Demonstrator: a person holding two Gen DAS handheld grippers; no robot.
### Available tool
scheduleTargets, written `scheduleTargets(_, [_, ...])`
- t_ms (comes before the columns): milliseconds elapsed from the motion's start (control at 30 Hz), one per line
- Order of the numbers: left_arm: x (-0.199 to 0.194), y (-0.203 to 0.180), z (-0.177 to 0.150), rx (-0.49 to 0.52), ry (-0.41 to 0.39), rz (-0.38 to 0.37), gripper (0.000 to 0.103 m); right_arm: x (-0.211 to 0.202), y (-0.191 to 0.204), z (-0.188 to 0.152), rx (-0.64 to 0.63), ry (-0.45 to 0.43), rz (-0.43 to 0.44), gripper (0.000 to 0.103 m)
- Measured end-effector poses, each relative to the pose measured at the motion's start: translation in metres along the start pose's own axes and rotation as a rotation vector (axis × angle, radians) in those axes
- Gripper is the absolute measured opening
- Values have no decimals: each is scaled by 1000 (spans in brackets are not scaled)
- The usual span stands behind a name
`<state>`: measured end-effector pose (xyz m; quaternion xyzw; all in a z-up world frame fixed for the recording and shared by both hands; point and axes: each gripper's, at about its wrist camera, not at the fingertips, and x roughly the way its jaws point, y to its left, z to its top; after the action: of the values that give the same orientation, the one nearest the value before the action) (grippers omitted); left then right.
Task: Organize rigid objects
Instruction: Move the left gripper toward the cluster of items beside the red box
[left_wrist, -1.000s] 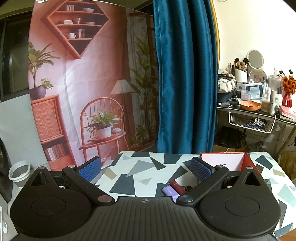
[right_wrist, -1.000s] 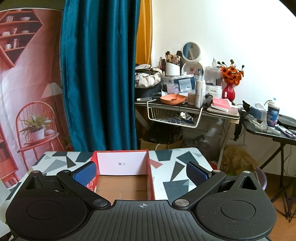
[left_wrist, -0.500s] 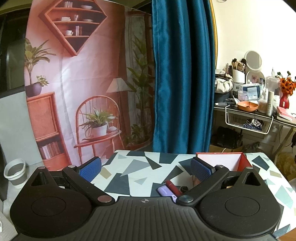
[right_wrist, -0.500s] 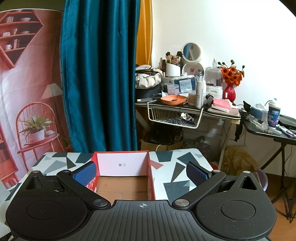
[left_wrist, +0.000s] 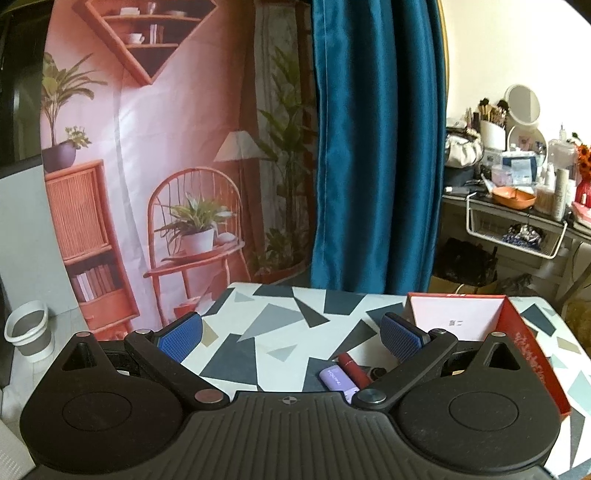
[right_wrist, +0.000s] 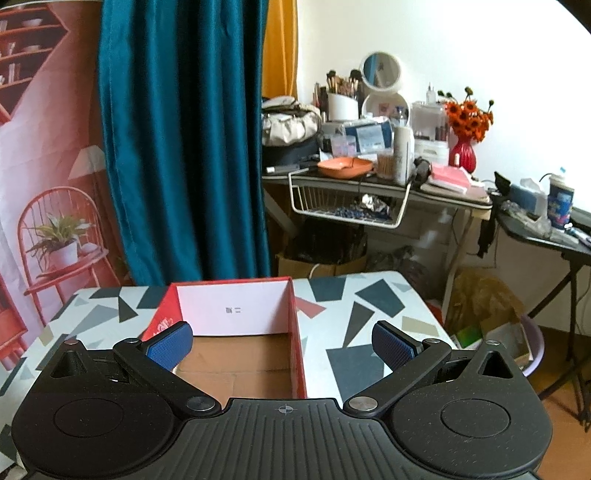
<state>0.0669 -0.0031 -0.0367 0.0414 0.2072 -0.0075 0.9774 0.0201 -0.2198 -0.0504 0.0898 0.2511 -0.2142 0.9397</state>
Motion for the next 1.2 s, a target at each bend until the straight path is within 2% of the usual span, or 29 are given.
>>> scheduleTargets(167, [28,1,-7,-3,38,17,103,35,-5,-8,-29,25,-11,101])
scheduleTargets(267, [50,3,-13,-6,69,31,103,60,-12,-15,-28,65,-18,93])
scheduleTargets(333, [63,6,-18,-11,90,42,103,77,-18,-21,-14,103,-21,82])
scheduleTargets(433, [82,12,-26,-22,124,57,103,99,-28,-31,3,156,-18,72])
scheduleTargets(667, [112,21,-42,-43,171,61,103,139,-35,-49,16,267,10,56])
scheduleTargets(833, [131,23,-55,-36,216,69,103,158,-29,-60,7,347,48,38])
scheduleTargets(967, [143,34,-64,-74,268,48,103,171,-28,-65,22,391,59,29])
scheduleTargets(1067, [149,43,-70,-112,287,31,103,177,-28,-69,28,418,71,21])
scheduleTargets(1200, [160,47,-79,-91,316,53,98,184,-27,-71,7,429,51,10])
